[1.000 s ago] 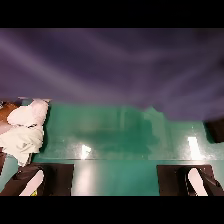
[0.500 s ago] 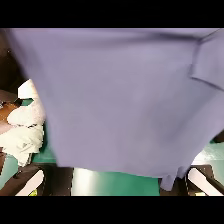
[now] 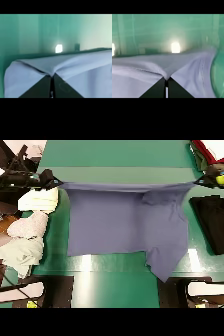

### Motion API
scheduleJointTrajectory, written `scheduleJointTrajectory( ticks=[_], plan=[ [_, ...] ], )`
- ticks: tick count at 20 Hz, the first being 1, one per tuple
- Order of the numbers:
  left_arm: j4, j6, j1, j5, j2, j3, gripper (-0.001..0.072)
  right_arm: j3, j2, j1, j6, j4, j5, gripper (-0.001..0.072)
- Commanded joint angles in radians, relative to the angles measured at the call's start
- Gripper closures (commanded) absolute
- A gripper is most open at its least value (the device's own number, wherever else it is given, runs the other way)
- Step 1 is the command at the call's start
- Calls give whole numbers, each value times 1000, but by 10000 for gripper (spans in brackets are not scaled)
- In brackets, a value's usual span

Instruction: Fold the shirts.

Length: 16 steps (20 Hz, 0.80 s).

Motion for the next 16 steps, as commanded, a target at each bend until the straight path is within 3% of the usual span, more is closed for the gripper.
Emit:
scheduleJointTrajectory(
  ticks=[1, 5, 7, 11, 14, 16],
  plan=[
    [-225, 180, -6, 164, -139, 43, 685, 47, -131, 69, 0, 2, -232, 698],
    [-218, 236, -50, 286, -171, 87, 685, 148, -170, 116, 1, -169, -363, 698],
    [-160, 257, -66, 277, -171, 87, 685, 160, -169, 130, 1, -252, -346, 698],
    [63, 209, -85, 97, -171, 85, 685, 90, -149, 130, -23, -311, -200, 699],
    [212, 123, -93, -14, -171, 53, 685, -79, -73, 129, -36, -317, -192, 699],
    [220, 117, -93, -28, -171, 0, 684, -190, -25, 127, -32, -340, -203, 699]
  ],
)
